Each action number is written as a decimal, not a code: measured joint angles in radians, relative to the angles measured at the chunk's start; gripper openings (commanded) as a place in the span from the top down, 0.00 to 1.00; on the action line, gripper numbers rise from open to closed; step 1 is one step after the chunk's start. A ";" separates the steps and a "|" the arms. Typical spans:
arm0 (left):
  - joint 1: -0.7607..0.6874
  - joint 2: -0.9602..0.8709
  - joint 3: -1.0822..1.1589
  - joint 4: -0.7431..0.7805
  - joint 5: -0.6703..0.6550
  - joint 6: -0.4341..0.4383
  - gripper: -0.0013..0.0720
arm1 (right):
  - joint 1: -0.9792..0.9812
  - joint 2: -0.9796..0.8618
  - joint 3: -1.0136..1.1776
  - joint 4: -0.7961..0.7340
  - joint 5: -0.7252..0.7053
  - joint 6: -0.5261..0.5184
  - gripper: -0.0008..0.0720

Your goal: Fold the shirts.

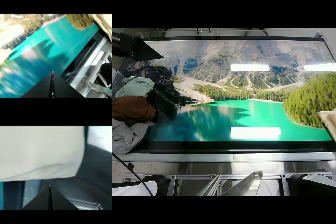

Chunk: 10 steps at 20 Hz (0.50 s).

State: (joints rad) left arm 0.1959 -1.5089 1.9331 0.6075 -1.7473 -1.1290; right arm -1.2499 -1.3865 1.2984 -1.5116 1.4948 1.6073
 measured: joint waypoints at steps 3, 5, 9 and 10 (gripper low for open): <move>0.000 0.000 0.000 0.000 0.017 0.000 0.98 | 0.098 0.028 0.000 0.225 -0.021 -0.058 0.97; 0.000 0.001 -0.002 0.000 0.027 0.000 0.98 | 0.198 0.060 -0.001 0.364 -0.039 -0.104 0.97; -0.005 0.087 -0.162 -0.007 0.064 0.016 0.98 | 0.457 0.167 -0.068 0.507 -0.080 -0.166 0.97; -0.008 0.127 -0.240 -0.007 0.082 0.027 0.98 | 0.527 0.202 -0.107 0.523 -0.098 -0.177 0.97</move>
State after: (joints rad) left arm 0.1883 -1.3815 1.6936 0.6003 -1.6653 -1.1015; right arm -0.7227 -1.1847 1.1912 -0.9886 1.3964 1.4300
